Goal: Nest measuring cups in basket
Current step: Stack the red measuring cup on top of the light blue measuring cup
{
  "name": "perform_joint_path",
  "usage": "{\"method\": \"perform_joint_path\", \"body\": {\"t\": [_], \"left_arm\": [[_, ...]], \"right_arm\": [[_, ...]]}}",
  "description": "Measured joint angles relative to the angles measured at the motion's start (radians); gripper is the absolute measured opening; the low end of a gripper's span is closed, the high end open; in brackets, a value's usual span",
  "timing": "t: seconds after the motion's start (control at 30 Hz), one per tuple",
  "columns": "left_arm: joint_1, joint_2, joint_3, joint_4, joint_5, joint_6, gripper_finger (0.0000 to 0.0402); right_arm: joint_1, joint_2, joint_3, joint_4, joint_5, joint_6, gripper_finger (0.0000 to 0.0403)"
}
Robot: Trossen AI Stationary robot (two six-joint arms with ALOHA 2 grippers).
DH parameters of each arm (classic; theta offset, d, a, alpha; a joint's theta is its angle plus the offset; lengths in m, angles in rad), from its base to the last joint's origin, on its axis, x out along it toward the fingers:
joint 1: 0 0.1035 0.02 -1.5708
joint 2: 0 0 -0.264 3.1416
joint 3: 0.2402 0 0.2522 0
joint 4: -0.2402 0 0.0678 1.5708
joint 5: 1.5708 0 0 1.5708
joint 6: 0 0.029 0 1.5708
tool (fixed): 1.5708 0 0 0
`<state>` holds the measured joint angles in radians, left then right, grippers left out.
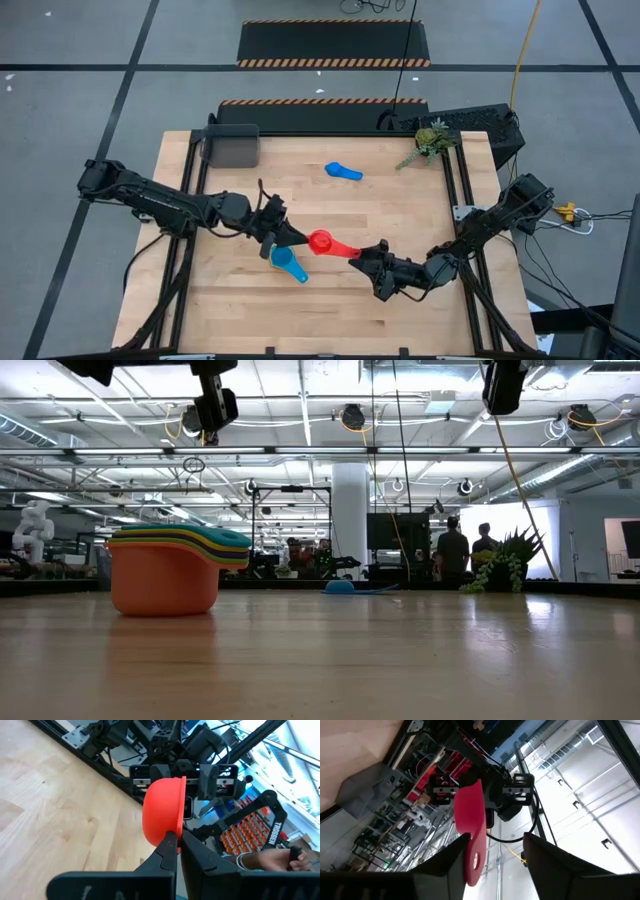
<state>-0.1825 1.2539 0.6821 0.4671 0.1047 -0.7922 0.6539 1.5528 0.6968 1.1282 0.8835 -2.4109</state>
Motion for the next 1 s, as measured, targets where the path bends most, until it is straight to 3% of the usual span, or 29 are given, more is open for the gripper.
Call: {"method": "perform_joint_path", "body": {"t": [0.53,0.63,0.77,1.0], "left_arm": [[0.002,0.023,0.001,0.01,0.003,-0.007,0.001],[0.002,0.023,0.001,0.009,-0.002,-0.005,0.0012],[0.002,0.024,-0.001,0.024,-0.029,0.02,0.0041],[-0.002,0.023,-0.001,0.061,-0.041,0.103,0.0141]], "right_arm": [[-0.033,0.0,0.0,-0.018,-0.019,-0.035,0.0016],[-0.039,0.0,0.0,-0.018,-0.021,-0.019,0.0005],[-0.043,-0.001,0.0,-0.017,-0.024,0.01,0.0002],[-0.043,0.0,0.0,0.005,-0.021,0.056,0.0001]]}}
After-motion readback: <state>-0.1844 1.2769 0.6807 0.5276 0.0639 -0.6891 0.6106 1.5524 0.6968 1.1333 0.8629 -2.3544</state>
